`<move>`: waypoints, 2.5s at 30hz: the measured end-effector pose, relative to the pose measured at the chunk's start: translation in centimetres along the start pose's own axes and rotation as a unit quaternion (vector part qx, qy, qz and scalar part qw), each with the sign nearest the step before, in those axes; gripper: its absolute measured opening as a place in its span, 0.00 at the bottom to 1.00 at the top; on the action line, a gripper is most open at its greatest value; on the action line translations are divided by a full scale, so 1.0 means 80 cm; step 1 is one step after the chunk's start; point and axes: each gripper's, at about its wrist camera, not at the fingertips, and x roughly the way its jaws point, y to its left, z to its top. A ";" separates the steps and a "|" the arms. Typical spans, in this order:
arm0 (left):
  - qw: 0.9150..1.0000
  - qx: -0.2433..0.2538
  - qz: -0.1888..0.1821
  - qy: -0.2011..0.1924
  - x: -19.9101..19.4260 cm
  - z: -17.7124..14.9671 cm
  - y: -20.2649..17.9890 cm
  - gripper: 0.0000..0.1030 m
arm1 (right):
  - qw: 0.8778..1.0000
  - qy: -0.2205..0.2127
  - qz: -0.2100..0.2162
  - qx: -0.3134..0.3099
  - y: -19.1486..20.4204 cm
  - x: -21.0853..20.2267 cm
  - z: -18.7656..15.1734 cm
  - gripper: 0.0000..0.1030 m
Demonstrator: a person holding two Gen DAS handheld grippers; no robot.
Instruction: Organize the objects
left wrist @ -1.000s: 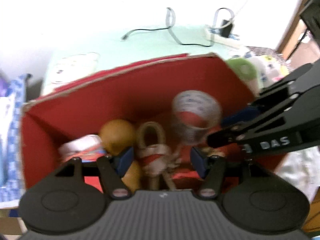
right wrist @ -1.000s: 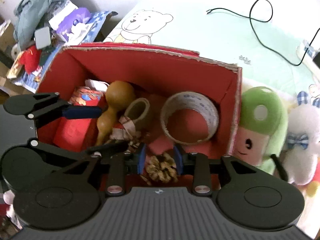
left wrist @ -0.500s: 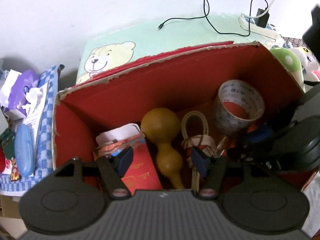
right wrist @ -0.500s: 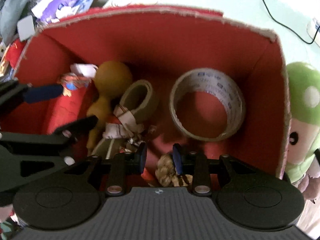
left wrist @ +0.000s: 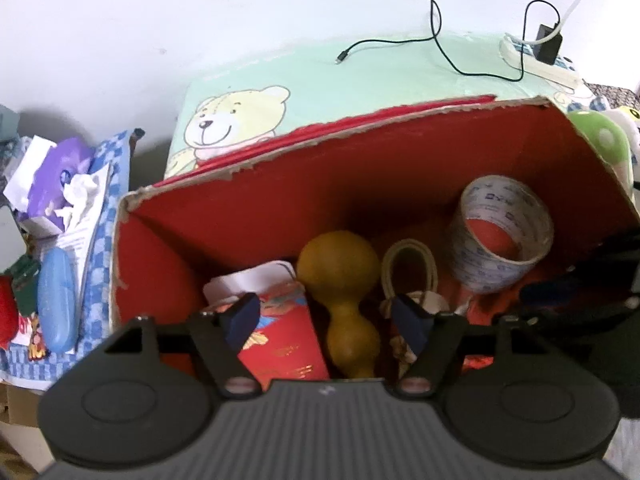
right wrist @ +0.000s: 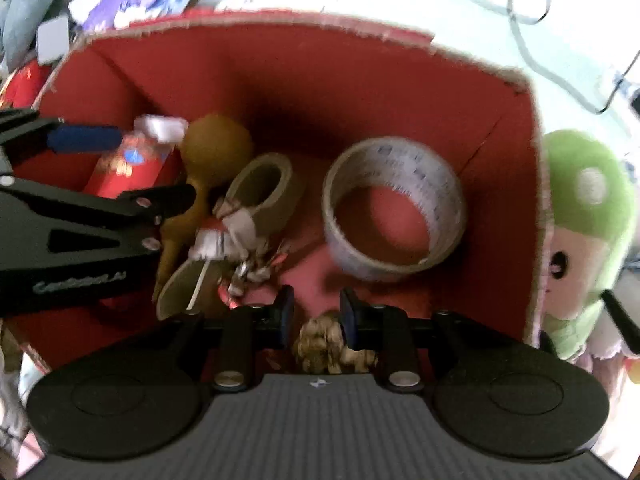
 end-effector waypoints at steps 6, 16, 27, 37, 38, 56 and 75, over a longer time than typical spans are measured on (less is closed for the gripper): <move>1.000 -0.020 -0.001 0.003 0.006 0.001 0.008 0.72 | 0.996 -0.064 0.004 0.062 -0.013 -0.017 -0.005 0.25; 0.999 -0.031 0.015 0.006 0.009 0.001 0.010 0.73 | 0.985 -0.136 0.008 0.107 -0.023 -0.043 -0.012 0.25; 0.999 -0.036 0.033 -0.001 0.006 0.000 0.010 0.77 | 0.979 -0.157 -0.007 0.128 -0.028 -0.030 -0.010 0.21; 0.999 -0.033 0.033 0.006 0.010 0.003 0.010 0.80 | 0.978 -0.155 0.024 0.136 -0.032 -0.022 -0.008 0.16; 0.999 -0.034 0.034 0.007 0.010 0.003 0.010 0.80 | 0.978 -0.155 0.030 0.138 -0.034 -0.022 -0.008 0.16; 0.999 -0.031 0.031 0.007 0.010 0.002 0.011 0.81 | 0.978 -0.158 0.022 0.136 -0.029 -0.018 -0.007 0.16; 0.999 -0.019 0.029 -0.008 0.005 0.000 0.009 0.83 | 0.983 -0.145 -0.006 0.115 -0.022 -0.010 -0.006 0.16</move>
